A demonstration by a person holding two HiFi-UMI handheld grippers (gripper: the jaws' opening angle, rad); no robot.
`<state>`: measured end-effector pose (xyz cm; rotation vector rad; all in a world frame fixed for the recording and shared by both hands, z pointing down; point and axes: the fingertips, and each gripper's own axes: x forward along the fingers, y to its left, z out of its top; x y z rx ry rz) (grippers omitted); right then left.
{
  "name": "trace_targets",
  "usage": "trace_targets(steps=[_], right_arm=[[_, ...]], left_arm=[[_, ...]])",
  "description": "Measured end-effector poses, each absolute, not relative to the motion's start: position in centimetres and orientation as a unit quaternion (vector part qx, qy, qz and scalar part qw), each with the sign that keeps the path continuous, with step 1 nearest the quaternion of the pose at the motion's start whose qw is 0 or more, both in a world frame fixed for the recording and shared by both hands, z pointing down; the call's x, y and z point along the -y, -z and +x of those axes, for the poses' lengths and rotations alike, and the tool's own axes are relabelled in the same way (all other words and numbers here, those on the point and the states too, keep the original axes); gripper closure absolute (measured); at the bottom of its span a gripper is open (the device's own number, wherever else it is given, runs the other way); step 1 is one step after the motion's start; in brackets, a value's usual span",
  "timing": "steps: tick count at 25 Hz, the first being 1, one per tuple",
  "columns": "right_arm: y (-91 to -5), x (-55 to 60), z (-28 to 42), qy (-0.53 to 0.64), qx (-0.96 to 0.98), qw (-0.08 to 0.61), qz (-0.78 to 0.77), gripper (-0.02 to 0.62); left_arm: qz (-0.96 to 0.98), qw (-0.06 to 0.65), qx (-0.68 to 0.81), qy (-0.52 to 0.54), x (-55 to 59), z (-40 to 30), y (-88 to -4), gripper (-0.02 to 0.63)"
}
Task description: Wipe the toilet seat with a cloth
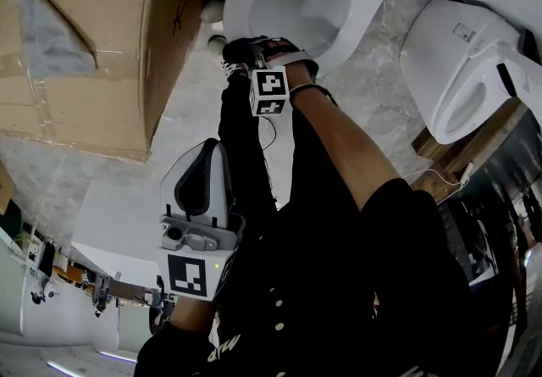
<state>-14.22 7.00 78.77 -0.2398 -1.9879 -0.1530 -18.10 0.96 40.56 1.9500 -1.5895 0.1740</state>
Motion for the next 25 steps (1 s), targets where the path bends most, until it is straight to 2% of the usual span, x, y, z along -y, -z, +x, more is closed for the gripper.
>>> trace_targets(steps=[25], right_arm=[[-78.5, 2.9, -17.8, 0.001, 0.852, 0.523, 0.000, 0.511]], left_arm=[[0.723, 0.317, 0.610, -0.069, 0.3, -19.9, -41.2, 0.600]])
